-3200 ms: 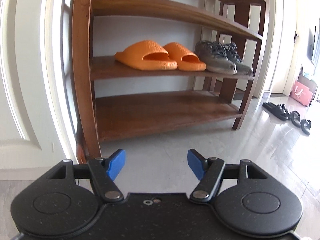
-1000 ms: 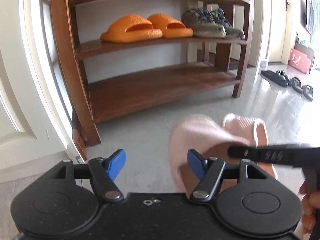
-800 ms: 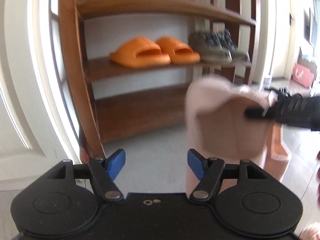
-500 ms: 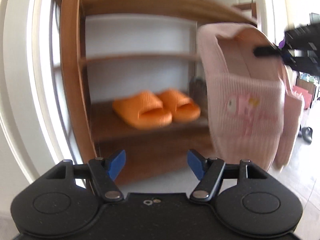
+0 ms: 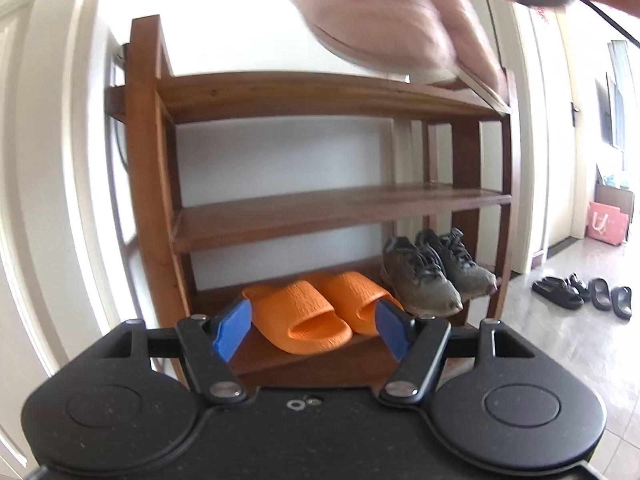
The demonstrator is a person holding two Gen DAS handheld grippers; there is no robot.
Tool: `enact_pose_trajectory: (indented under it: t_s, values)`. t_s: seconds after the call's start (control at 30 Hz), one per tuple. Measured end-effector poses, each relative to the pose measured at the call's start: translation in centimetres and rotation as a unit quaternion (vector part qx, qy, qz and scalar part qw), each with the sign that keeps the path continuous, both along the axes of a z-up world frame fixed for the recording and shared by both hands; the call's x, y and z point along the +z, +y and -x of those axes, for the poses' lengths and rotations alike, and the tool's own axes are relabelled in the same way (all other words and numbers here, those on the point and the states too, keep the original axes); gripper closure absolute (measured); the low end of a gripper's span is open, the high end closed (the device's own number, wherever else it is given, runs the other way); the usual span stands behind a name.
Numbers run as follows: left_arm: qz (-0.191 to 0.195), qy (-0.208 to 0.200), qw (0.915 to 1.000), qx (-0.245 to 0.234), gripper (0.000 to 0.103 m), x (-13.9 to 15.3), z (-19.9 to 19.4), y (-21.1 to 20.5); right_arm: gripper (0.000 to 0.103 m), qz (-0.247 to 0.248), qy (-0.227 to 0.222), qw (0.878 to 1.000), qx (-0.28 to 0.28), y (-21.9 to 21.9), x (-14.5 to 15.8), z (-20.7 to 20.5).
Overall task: Organize scattered shoes
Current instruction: 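Raise the pink slippers with the right tool onto the rack's top shelf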
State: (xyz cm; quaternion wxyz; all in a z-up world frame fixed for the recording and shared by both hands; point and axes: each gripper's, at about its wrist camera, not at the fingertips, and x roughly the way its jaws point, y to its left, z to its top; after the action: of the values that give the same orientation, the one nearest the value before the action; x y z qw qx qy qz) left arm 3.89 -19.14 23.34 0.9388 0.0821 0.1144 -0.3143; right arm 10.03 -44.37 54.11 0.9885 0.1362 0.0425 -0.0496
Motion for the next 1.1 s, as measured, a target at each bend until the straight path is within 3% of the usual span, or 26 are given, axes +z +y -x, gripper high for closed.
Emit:
enact_pose_trajectory:
  t_s: [0.1,0.2,0.5,0.57,0.63,0.67,0.77,0.87,1.0,1.1]
  values:
    - [0.003,0.004,0.9998,0.02,0.034,0.1,0.1,0.8,0.093,0.013,0.019,1.0,-0.012,0.4,3.5,-5.9]
    - [-0.001,0.012,0.9986,0.051,0.035,-0.5,-0.1,2.0,0.093,0.008,0.042,0.999,-0.032,0.7,4.7,-11.7]
    - [-0.007,0.047,0.9907,0.127,0.034,-1.1,-2.5,4.6,0.086,-0.012,0.13,0.99,-0.052,1.4,2.1,-22.0]
    - [-0.011,0.04,0.9901,0.134,0.034,-0.4,-3.4,4.3,0.083,-0.014,0.133,0.99,-0.053,1.4,1.2,-22.3]
    - [-0.015,0.031,0.99,0.137,0.035,0.4,-4.3,3.9,0.057,-0.014,0.115,0.992,-0.049,0.9,1.0,-21.7]
    - [-0.016,0.026,0.99,0.138,0.034,1.1,-4.9,3.5,0.039,-0.011,0.103,0.994,-0.046,0.5,1.2,-21.2]
    - [-0.009,0.028,0.9896,0.141,0.035,2.4,-6.2,2.4,0.038,0.021,0.081,0.996,-0.041,-0.1,2.2,-19.7]
    - [0.008,0.066,0.9877,0.142,0.035,4.2,-7.6,1.3,0.035,0.063,0.058,0.996,-0.039,-0.7,3.1,-17.7]
    - [-0.007,0.096,0.9853,0.141,0.034,7.0,-8.2,0.5,0.03,0.11,0.054,0.992,-0.024,-1.3,3.5,-14.7]
    - [-0.019,0.104,0.9846,0.14,0.034,9.1,-8.8,0.2,0.023,0.117,0.062,0.991,-0.004,-1.8,3.2,-11.9]
